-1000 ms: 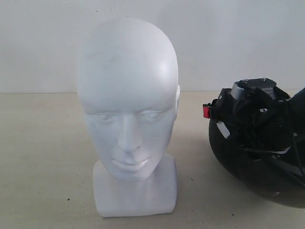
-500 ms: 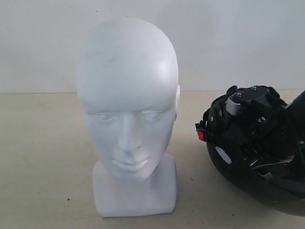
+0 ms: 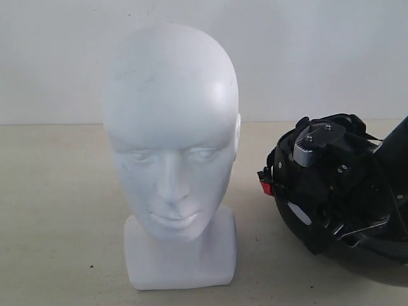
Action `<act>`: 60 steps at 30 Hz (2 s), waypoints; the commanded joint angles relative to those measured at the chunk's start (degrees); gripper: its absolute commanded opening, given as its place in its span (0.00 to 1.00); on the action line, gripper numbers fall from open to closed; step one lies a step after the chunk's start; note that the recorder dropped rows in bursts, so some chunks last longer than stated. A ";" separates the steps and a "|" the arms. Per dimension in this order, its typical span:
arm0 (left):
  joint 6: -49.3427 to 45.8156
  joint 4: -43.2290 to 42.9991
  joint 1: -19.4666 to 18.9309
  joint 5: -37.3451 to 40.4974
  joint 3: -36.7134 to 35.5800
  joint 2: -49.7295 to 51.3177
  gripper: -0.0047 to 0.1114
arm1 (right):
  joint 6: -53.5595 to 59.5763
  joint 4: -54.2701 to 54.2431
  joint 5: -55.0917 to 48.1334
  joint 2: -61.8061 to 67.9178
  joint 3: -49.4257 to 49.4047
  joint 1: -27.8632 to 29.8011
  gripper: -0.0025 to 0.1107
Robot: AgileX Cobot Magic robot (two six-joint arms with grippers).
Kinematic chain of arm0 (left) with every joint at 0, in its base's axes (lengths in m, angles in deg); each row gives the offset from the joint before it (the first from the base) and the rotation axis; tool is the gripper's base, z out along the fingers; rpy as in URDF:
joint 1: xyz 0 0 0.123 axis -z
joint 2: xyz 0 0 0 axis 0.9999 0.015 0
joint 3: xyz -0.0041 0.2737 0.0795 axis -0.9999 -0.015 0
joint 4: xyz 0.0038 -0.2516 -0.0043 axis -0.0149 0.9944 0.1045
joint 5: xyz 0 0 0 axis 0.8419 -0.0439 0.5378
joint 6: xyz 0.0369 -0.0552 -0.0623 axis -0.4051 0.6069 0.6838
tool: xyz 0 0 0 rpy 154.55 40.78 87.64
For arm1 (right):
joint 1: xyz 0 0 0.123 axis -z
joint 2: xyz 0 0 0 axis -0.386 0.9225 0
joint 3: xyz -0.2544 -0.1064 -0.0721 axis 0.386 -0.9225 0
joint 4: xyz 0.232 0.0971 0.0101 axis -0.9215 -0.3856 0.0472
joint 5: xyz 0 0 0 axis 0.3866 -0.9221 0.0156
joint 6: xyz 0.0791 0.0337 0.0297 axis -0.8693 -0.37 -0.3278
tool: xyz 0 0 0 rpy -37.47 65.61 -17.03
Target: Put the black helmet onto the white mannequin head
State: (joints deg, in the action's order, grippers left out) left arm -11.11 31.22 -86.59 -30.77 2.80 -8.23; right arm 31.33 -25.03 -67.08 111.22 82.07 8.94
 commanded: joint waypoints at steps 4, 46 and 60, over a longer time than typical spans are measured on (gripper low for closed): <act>-0.16 0.41 0.02 0.07 -0.21 -0.17 0.08 | -1.82 2.19 1.27 -0.23 0.04 -0.12 0.61; -0.16 0.41 0.02 0.07 -0.21 -0.17 0.08 | -14.41 17.32 15.33 -2.26 -7.37 -6.22 0.60; -0.16 0.41 0.02 0.07 -0.21 -0.17 0.08 | -26.99 7.65 14.38 -3.16 -3.70 -6.11 0.02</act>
State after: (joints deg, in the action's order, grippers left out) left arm -11.11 31.22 -86.59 -30.77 2.80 -8.23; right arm 6.70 -11.08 -50.77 109.00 76.51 2.66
